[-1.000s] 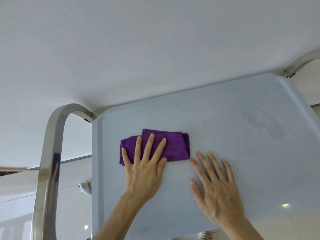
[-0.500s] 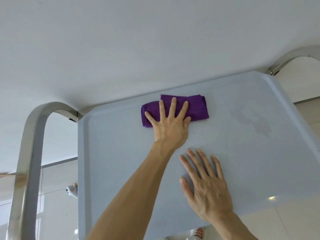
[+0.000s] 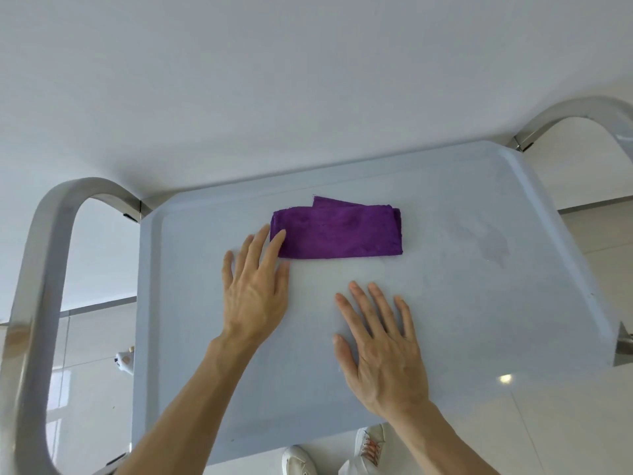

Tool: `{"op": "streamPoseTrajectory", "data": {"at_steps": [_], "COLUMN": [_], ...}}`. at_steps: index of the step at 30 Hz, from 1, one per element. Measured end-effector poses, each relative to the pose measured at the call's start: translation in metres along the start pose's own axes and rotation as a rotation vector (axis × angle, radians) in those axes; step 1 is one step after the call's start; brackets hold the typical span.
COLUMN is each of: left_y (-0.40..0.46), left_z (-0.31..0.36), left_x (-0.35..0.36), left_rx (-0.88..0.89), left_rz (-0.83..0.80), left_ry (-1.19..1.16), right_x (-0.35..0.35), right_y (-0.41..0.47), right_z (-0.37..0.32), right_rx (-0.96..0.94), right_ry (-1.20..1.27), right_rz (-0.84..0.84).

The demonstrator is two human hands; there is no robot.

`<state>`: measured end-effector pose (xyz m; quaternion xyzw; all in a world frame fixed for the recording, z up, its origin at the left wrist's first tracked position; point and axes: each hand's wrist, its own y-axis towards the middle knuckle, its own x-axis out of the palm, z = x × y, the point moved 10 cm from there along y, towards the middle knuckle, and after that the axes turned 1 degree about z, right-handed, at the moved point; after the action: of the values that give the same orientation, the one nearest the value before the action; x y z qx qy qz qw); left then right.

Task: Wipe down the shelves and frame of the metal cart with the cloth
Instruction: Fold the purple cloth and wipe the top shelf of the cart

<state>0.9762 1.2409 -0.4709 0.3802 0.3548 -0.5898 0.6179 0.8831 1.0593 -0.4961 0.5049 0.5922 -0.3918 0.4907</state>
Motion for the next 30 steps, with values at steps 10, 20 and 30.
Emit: {"op": "streamPoseTrajectory", "data": {"at_steps": [10,20,30], "left_y": [-0.014,-0.013,-0.013], "left_z": [-0.01,-0.009,-0.009], "left_x": [0.019,0.016,0.016], "left_rx": [-0.029,-0.059,-0.043], "left_rz": [0.083,0.071,0.094], "left_ry": [0.155,0.175,0.191], "right_x": [-0.03,-0.012,-0.04], "right_y": [0.024,0.164,0.201], "right_z": [0.0,-0.038,0.079], "right_rx": [-0.104,-0.552,-0.181], "right_ry": [0.093,-0.024,-0.037], "right_rz": [0.146,-0.096,0.184]}}
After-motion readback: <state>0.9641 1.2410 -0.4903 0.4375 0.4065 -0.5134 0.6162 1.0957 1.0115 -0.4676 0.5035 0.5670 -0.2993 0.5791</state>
